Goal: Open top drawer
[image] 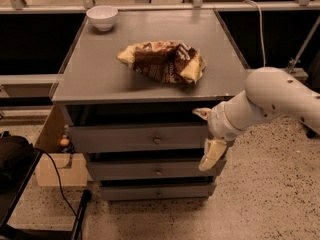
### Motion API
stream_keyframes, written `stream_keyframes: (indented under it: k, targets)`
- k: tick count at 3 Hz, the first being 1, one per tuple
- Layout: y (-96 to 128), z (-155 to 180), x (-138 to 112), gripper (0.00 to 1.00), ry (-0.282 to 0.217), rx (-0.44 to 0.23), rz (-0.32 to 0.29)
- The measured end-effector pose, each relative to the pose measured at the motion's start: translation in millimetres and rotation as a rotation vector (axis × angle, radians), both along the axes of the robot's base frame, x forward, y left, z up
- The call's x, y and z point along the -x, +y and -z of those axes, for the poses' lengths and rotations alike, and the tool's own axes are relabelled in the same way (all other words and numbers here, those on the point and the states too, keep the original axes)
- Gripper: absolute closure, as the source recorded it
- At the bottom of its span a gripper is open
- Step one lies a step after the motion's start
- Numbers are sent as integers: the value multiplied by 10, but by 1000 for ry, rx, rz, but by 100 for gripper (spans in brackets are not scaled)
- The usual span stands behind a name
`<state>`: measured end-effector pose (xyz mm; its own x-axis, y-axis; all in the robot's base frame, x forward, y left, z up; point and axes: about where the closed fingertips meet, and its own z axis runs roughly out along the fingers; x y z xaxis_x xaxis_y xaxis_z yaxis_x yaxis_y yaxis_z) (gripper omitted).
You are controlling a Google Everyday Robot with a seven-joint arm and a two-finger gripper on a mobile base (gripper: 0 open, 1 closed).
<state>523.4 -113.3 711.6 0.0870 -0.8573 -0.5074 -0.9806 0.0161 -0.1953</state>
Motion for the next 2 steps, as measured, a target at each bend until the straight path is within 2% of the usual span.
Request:
stream_keyframes:
  k: [2]
  targets:
    - [-28,95,-109,0,-68,14,-24]
